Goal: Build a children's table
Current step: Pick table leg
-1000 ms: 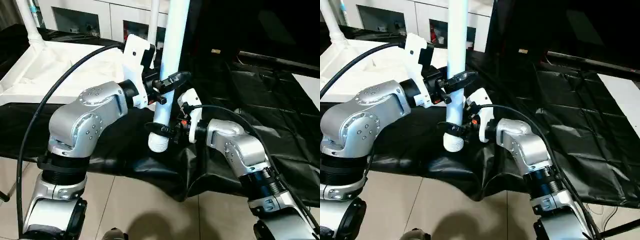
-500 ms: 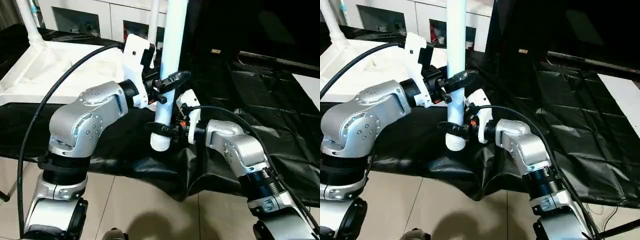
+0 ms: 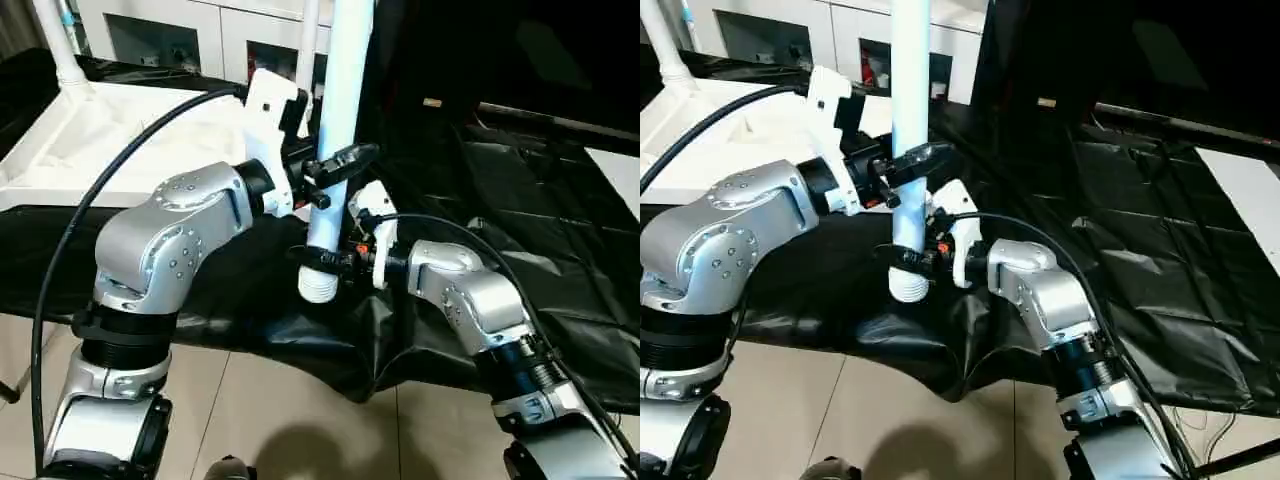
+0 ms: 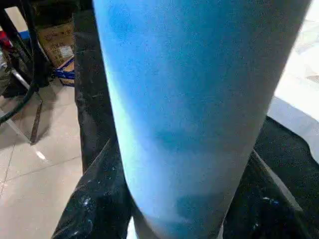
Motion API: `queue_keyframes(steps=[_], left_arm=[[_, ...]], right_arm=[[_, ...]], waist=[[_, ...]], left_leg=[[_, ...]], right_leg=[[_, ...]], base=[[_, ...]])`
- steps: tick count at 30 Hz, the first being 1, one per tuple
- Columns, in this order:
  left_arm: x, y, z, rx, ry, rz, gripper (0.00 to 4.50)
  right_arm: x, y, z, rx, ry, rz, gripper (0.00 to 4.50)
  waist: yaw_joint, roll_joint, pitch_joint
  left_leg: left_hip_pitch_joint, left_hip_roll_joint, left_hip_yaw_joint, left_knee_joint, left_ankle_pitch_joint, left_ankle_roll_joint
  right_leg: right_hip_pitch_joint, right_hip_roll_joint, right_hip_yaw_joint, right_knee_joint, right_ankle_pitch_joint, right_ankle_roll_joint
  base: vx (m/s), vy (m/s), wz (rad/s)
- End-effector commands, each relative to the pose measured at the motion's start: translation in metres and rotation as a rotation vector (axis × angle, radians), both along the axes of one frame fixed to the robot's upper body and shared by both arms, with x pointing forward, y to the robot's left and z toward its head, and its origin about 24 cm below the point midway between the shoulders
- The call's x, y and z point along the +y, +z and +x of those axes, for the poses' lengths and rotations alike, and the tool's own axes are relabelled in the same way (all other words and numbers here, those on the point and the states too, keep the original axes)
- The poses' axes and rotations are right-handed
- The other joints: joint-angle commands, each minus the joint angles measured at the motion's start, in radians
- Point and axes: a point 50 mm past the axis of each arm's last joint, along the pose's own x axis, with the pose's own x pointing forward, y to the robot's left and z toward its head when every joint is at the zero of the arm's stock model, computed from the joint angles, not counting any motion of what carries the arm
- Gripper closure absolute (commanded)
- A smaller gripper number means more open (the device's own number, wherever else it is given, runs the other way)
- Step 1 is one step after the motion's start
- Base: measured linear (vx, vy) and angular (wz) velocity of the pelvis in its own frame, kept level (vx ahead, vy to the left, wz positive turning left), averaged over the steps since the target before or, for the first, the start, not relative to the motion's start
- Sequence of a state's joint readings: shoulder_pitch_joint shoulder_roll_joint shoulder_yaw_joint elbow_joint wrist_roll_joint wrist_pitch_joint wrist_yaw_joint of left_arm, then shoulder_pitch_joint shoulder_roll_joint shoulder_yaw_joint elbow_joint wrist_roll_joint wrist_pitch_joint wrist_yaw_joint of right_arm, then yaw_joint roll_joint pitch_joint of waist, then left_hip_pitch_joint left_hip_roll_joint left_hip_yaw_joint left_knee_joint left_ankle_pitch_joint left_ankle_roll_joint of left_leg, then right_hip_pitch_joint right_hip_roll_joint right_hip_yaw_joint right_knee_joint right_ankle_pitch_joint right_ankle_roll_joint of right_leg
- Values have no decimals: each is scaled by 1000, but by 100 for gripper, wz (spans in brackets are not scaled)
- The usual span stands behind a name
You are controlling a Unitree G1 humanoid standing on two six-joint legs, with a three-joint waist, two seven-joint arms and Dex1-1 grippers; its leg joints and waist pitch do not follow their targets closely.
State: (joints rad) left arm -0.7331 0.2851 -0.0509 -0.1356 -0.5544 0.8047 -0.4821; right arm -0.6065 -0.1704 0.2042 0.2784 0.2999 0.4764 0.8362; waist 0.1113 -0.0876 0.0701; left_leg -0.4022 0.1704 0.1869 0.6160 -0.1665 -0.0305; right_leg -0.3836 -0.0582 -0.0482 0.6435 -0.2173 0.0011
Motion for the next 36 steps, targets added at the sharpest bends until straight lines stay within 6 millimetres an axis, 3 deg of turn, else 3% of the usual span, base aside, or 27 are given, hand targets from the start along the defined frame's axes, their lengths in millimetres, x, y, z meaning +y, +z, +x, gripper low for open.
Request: queue_keyframes(steps=[1, 7, 15, 18, 22, 25, 28, 32, 34, 36], left_arm=[[-5, 7, -1, -23, -27, 1, 216], [-4, 18, -3, 35, -83, -180, 163], [2, 26, -4, -3, -89, -267, 111], [13, 39, 5, -54, -11, -432, 74], [29, 49, 8, -22, -7, -660, 72], [29, 46, 7, -47, 12, -608, 72], [25, 42, 6, -62, 19, -553, 72], [25, 45, 6, -62, 35, -600, 72], [33, 42, 12, -92, 149, -552, 72], [37, 37, 17, -119, 240, -445, 72]], right_arm=[[-9, 2, 5, -8, -41, -7, 262], [-9, 8, 7, -33, -80, 54, 263], [-10, 21, 7, -65, -88, 167, 264], [-11, 26, 6, -68, -86, 225, 264], [-16, 27, 12, -60, -142, 232, 264], [-18, 22, 16, -59, -188, 190, 264], [-18, 21, 17, -61, -197, 176, 264], [-19, 21, 20, -61, -230, 180, 264], [-24, 21, 25, -73, -300, 162, 264], [-28, 19, 28, -82, -343, 128, 264]], waist=[[-3, 19, -70], [-3, 20, -72], [-2, 22, -70], [-2, 17, -70], [1, 16, -71], [0, 11, -71], [0, 15, -69], [-1, 16, -71], [-2, 8, -71], [-2, 11, -70]], left_leg=[[40, 68, -30, -90, -203, -100], [39, 66, -30, -88, -205, -102], [41, 68, -31, -91, -219, -97], [37, 67, -30, -89, -216, -93], [39, 67, -31, -88, -212, -90], [39, 66, -28, -87, -196, -85], [41, 69, -30, -90, -202, -88], [40, 68, -30, -90, -202, -100], [38, 68, -30, -90, -193, -93], [39, 68, -30, -91, -187, -88]], right_leg=[[30, -92, 50, -74, -113, -177], [32, -93, 50, -73, -90, -199], [31, -92, 50, -76, -112, -185], [34, -94, 51, -78, -102, -187], [33, -94, 49, -76, -100, -198], [32, -92, 50, -76, -99, -190], [30, -93, 51, -78, -126, -165], [31, -94, 50, -76, -108, -169], [32, -94, 51, -78, -97, -164], [31, -93, 51, -80, -115, -144]], base=[[0, 0, 0], [0, 0, 0], [0, 0, 0], [0, 0, 0], [0, 0, 0], [0, 0, 0], [0, 0, 0], [0, 0, 0], [0, 0, 0], [0, 0, 0]])
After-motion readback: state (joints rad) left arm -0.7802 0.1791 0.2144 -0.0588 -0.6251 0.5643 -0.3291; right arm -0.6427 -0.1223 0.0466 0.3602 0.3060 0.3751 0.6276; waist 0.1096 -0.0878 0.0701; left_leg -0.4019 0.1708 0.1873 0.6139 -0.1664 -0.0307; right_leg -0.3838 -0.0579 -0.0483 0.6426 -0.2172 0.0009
